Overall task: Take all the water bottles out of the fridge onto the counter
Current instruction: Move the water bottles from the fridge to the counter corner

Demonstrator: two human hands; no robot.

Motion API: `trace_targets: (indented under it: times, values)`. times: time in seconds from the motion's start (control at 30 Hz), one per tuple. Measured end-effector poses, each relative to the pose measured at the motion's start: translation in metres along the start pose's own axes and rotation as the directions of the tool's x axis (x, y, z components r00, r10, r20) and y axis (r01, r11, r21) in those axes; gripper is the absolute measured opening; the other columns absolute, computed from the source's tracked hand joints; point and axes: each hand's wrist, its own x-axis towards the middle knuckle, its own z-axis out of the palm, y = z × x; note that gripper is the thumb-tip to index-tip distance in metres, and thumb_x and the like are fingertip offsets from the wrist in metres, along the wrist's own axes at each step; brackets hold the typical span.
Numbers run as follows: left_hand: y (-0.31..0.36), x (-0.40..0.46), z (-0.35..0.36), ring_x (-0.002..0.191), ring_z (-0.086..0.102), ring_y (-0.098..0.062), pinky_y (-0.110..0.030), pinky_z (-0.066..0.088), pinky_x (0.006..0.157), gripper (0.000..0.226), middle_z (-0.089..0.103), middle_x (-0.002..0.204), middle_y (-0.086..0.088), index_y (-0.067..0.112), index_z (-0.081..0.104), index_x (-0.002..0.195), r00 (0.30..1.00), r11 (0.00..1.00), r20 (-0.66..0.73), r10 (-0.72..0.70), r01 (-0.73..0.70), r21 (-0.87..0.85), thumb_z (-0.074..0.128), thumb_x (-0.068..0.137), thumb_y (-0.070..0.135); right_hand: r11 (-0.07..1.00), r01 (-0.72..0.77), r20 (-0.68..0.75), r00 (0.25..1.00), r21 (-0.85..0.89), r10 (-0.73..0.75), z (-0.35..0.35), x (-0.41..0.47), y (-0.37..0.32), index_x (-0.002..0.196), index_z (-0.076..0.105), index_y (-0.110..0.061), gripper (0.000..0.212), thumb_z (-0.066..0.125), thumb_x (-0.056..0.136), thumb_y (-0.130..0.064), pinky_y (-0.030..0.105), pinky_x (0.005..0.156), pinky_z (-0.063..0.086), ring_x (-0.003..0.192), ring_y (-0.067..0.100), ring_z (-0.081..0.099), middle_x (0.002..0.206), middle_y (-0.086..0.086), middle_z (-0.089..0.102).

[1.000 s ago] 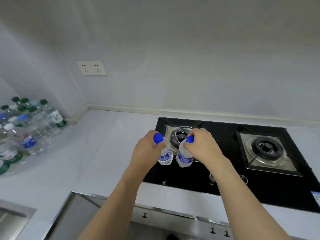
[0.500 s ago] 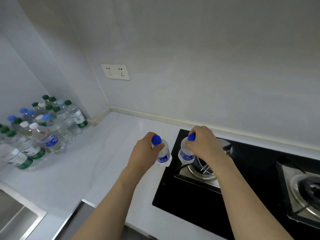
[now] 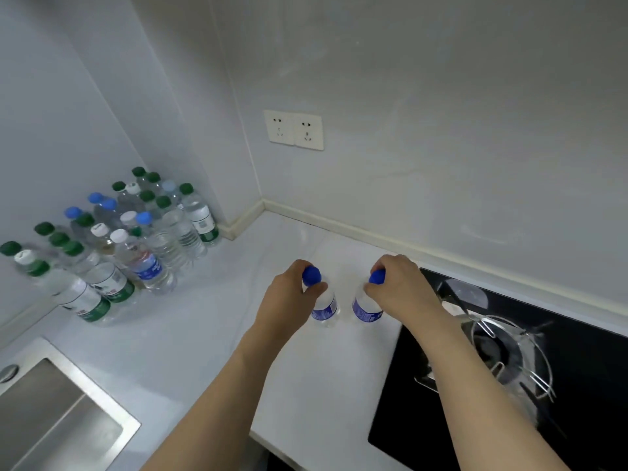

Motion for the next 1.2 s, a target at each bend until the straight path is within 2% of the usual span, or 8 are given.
trace_targets:
  times: [0.3, 0.53, 0.67, 0.73, 1.0, 1.2]
  values:
    - [-0.08, 0.04, -0.079, 0.077, 0.059, -0.022, -0.036, 0.051, 0.066, 0.018, 0.063, 0.089, 0.0, 0.024, 0.054, 0.104, 0.995, 0.999, -0.097, -0.039, 0.038, -0.008, 0.062, 0.091, 0.032, 0.991, 0.103, 0.069, 0.993, -0.083, -0.097, 0.065, 0.046, -0.097, 0.101, 0.059, -0.016, 0.019, 0.06, 0.083, -0.018, 0.025, 0.071, 0.039, 0.092, 0.02, 0.054, 0.106, 0.001, 0.051]
    - [-0.148, 0.056, -0.134, 0.066, 0.05, -0.011, -0.026, 0.041, 0.057, 0.018, 0.058, 0.084, 0.005, 0.026, 0.052, 0.105, 0.983, 0.993, -0.143, -0.119, 0.121, 0.009, 0.061, 0.092, 0.034, 0.971, 0.204, 0.166, 0.969, -0.124, -0.182, 0.123, 0.075, -0.167, 0.101, 0.059, -0.017, 0.018, 0.059, 0.083, -0.016, 0.024, 0.068, 0.038, 0.089, 0.02, 0.055, 0.107, 0.001, 0.05]
    - [-0.191, 0.059, -0.167, 0.076, 0.057, -0.017, -0.031, 0.048, 0.065, 0.019, 0.062, 0.09, 0.002, 0.026, 0.054, 0.105, 0.97, 0.984, -0.17, -0.174, 0.177, 0.001, 0.063, 0.091, 0.034, 0.955, 0.265, 0.237, 0.944, -0.133, -0.229, 0.162, 0.088, -0.21, 0.102, 0.059, -0.017, 0.02, 0.06, 0.083, -0.018, 0.024, 0.07, 0.039, 0.09, 0.02, 0.055, 0.108, 0.0, 0.049]
    - [-0.206, 0.058, -0.178, 0.077, 0.056, -0.016, -0.03, 0.046, 0.064, 0.019, 0.062, 0.09, 0.002, 0.025, 0.054, 0.105, 0.965, 0.98, -0.179, -0.192, 0.197, 0.009, 0.063, 0.091, 0.033, 0.947, 0.29, 0.264, 0.932, -0.139, -0.247, 0.177, 0.091, -0.224, 0.103, 0.059, -0.017, 0.021, 0.061, 0.083, -0.019, 0.024, 0.071, 0.04, 0.091, 0.019, 0.055, 0.109, 0.0, 0.049]
    - [-0.273, 0.041, -0.222, 0.078, 0.059, -0.022, -0.04, 0.053, 0.071, 0.022, 0.064, 0.09, 0.001, 0.025, 0.054, 0.106, 0.906, 0.943, -0.278, -0.319, 0.333, 0.005, 0.065, 0.088, 0.033, 0.903, 0.408, 0.411, 0.852, -0.134, -0.324, 0.247, 0.103, -0.287, 0.098, 0.058, -0.018, 0.019, 0.061, 0.079, -0.017, 0.026, 0.075, 0.044, 0.089, 0.02, 0.056, 0.108, -0.001, 0.049]
    - [-0.306, 0.037, -0.24, 0.081, 0.06, -0.023, -0.041, 0.054, 0.074, 0.024, 0.065, 0.094, 0.0, 0.026, 0.053, 0.11, 0.869, 0.91, -0.294, -0.398, 0.414, -0.008, 0.064, 0.089, 0.033, 0.861, 0.489, 0.507, 0.783, -0.142, -0.361, 0.293, 0.106, -0.322, 0.097, 0.056, -0.017, 0.021, 0.063, 0.078, -0.019, 0.031, 0.08, 0.048, 0.091, 0.022, 0.055, 0.109, 0.001, 0.049]
